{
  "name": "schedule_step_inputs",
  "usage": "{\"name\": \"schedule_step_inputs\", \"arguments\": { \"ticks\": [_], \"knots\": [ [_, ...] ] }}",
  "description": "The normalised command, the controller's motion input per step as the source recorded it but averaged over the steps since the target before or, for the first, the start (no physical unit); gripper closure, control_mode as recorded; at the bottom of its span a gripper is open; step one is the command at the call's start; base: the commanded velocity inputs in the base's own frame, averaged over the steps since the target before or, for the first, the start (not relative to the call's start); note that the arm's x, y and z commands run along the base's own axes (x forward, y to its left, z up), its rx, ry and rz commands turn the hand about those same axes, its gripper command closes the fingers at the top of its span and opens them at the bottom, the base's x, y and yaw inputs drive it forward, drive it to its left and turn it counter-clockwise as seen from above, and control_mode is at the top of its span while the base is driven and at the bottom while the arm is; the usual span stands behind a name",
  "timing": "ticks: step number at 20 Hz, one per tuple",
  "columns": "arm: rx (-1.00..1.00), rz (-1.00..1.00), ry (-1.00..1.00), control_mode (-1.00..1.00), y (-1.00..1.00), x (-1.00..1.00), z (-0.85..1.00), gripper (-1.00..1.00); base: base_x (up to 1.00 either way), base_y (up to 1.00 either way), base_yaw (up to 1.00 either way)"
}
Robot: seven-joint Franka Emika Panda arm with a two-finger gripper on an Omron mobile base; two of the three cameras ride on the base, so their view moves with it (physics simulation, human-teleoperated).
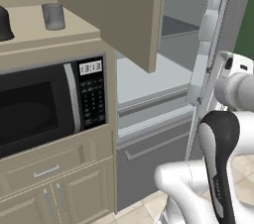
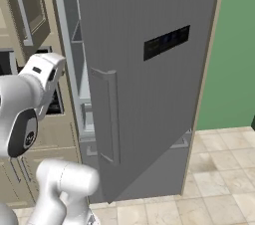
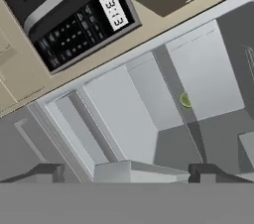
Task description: There is a bowl on the dining counter. Grab a lemon wedge from the fridge and place it in the bowl. Then get the liquor bottle and glass cup from the cabinet and place them next to the bowl.
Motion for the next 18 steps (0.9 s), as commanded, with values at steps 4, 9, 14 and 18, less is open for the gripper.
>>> {"name": "schedule_step_inputs", "arguments": {
  "ticks": [4,9,14,18],
  "knots": [
    [-0.08,-0.05,0.06,-1.0,0.12,0.5,-0.26,-1.0,0.0,0.0,0.0],
    [-0.03,-0.06,0.02,-1.0,0.02,0.39,-0.16,-1.0,0.0,0.0,0.0],
    [0.0,-0.03,0.0,-1.0,-0.02,0.22,-0.07,-1.0,0.0,0.0,0.0],
    [0.0,-0.01,0.0,-1.0,-0.06,0.17,-0.01,-1.0,0.0,0.0,0.0]
  ]
}}
